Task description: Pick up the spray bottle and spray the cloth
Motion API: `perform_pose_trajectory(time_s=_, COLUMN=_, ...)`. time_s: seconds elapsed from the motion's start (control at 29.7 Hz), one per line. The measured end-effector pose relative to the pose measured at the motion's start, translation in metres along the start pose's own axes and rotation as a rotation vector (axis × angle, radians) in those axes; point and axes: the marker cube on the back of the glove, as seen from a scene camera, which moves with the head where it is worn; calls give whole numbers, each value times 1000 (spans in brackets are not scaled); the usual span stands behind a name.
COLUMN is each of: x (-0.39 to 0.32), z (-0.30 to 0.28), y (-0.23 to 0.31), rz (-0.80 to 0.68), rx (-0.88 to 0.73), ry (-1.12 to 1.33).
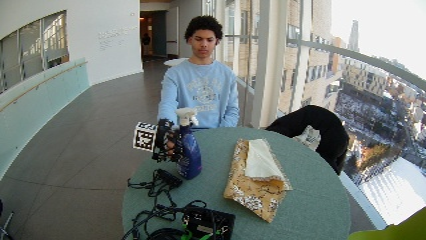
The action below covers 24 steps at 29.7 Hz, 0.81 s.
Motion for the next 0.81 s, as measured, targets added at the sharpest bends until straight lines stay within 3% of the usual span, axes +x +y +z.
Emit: perform_pose_trajectory(time_s=0.81, x=-45, z=-3, y=-14, rz=-18, rx=32, ry=225)
